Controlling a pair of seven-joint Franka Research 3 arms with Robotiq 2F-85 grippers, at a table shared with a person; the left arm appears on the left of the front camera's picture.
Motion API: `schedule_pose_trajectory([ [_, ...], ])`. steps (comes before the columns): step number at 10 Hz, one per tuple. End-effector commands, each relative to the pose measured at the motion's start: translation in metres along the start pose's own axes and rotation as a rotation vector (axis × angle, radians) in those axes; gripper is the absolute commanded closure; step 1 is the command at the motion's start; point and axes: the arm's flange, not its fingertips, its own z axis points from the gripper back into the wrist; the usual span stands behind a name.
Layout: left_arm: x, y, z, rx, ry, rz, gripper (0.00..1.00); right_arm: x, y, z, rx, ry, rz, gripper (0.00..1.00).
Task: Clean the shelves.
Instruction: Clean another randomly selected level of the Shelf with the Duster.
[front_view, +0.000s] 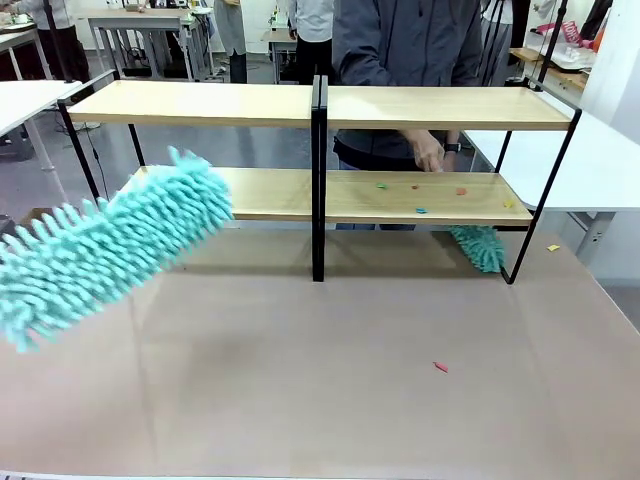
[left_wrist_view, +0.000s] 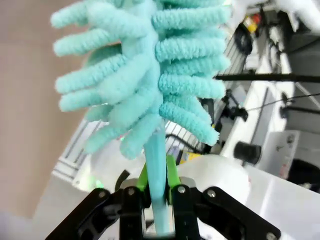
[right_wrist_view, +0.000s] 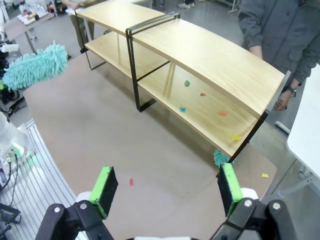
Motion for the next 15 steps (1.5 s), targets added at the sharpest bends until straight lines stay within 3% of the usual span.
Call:
schedule_pose_trajectory([
  [1,0.053,-0.033,-0.033,0.074,0.127,-0.056,0.88,0.001,0.000,0.000,0.001,-0.001,0.001,0.00],
  [2,0.082,-0.054,-0.046,0.132,0.097,-0.043,1.00,0.001,0.000,0.000,0.001,-0.001,0.001,0.00],
  [3,0.112,-0.077,-0.058,0.182,-0.010,-0.031,1.00,0.001,0.000,0.000,0.001,-0.001,0.001,0.00],
  [5,0.177,-0.115,-0.095,0.193,0.092,0.055,1.00,0.001,0.000,0.000,0.001,-0.001,0.001,0.00],
  [7,0.239,-0.149,-0.116,0.068,-0.118,0.248,1.00,0.001,0.000,0.000,0.001,-0.001,0.001,0.00],
  [8,0.252,-0.159,-0.106,-0.030,-0.117,0.305,1.00,0.001,0.000,0.000,0.001,-0.001,0.001,0.00],
  [9,0.206,-0.142,-0.121,0.142,-0.006,0.140,1.00,0.001,0.000,0.000,0.001,-0.001,0.001,0.00],
  [12,0.206,-0.142,-0.121,0.142,-0.006,0.140,1.00,0.001,0.000,0.000,0.001,-0.001,0.001,0.00],
  [13,0.223,-0.146,-0.125,0.120,-0.003,0.185,0.88,0.001,0.000,0.000,0.001,-0.001,0.001,0.00],
  [14,0.242,-0.167,-0.137,0.196,-0.073,0.261,0.88,0.001,0.000,0.000,0.001,-0.001,0.001,0.00],
  [15,0.269,-0.179,-0.143,0.174,-0.048,0.231,0.88,0.001,0.000,0.000,0.001,-0.001,0.001,0.00],
])
